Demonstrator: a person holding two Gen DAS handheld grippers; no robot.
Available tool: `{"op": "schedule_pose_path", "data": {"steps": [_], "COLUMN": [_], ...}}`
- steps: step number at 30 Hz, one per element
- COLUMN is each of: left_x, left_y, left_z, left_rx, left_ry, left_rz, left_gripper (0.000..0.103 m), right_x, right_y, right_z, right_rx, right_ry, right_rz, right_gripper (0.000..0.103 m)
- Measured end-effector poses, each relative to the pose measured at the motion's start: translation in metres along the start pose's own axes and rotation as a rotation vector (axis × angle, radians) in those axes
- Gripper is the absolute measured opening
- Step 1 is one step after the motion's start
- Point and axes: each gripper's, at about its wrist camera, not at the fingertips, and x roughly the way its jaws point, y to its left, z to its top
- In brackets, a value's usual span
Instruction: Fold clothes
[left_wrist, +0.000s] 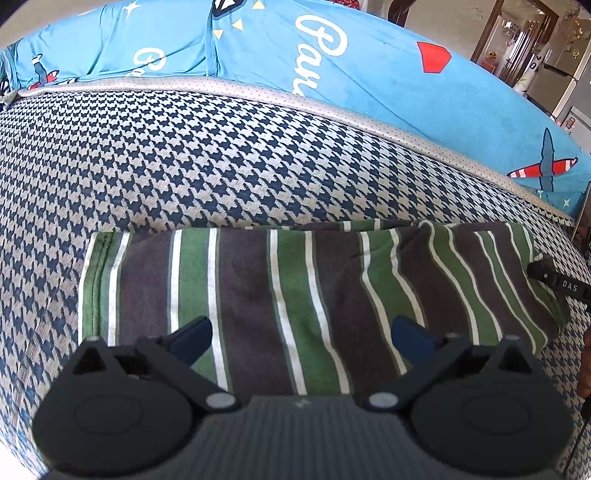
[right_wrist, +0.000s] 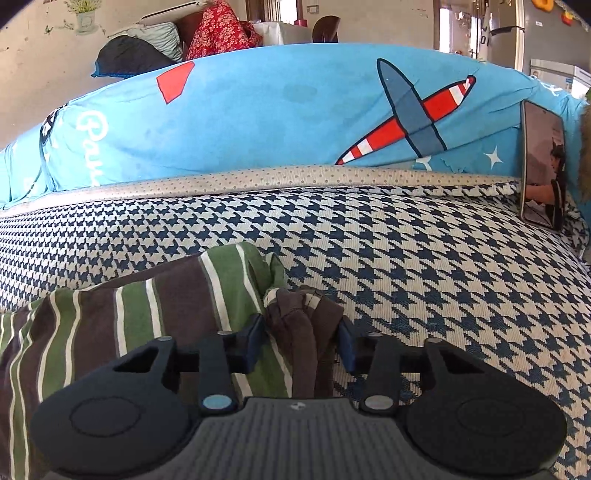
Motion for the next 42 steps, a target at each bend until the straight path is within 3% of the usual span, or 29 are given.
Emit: {"op": "schedule_pose_path", "data": {"steps": [2, 6, 11, 15, 21, 27, 34, 42], "left_x": [0.001, 0.004, 0.006, 0.007, 0.009, 0.017, 0.020, 0.021], "left_y": [-0.001, -0.004, -0.009, -0.012, -0.013, -0.004, 0.000, 0.000], "left_z": [0.000, -0.001, -0.002, -0.002, -0.002, 0.005, 0.005, 0.006], "left_rx": [0.005, 0.011, 0.008, 0.012, 0.010, -0.007, -0.017, -0.018], "left_ry": [0.000, 0.005, 0.010, 0.007, 0.004, 0.005, 0.015, 0.012], "left_rz": [0.004, 0.012, 0.015, 0.019, 0.034, 0.049, 0.059, 0.062], "left_gripper": [0.103, 0.103, 0.103, 0.103, 0.103, 0.103, 0.103, 0.103], "right_x": [-0.002, -0.010, -0.035, -0.056, -0.070, -0.065, -0.039, -0.029], "right_y": [0.002, 0.010, 0.028, 0.053, 0.090, 0.124, 0.152, 0.147], "right_z": [0.000, 0.001, 0.004, 0.002, -0.007, -0.022, -0.043, -0.044], "right_rx": [-0.004, -0.031, -0.082, -0.149, -0.219, -0.296, -0.368, -0.330], "right_ry": [-0.002, -0.022, -0.109, -0.176, -0.210, -0.193, -0.133, -0.077], "right_rz": [0.001, -0.021, -0.026, 0.014, 0.113, 0.175, 0.190, 0.256], "right_gripper": [0.021, 0.019, 0.018, 0.018, 0.018, 0.018, 0.018, 0.030]}}
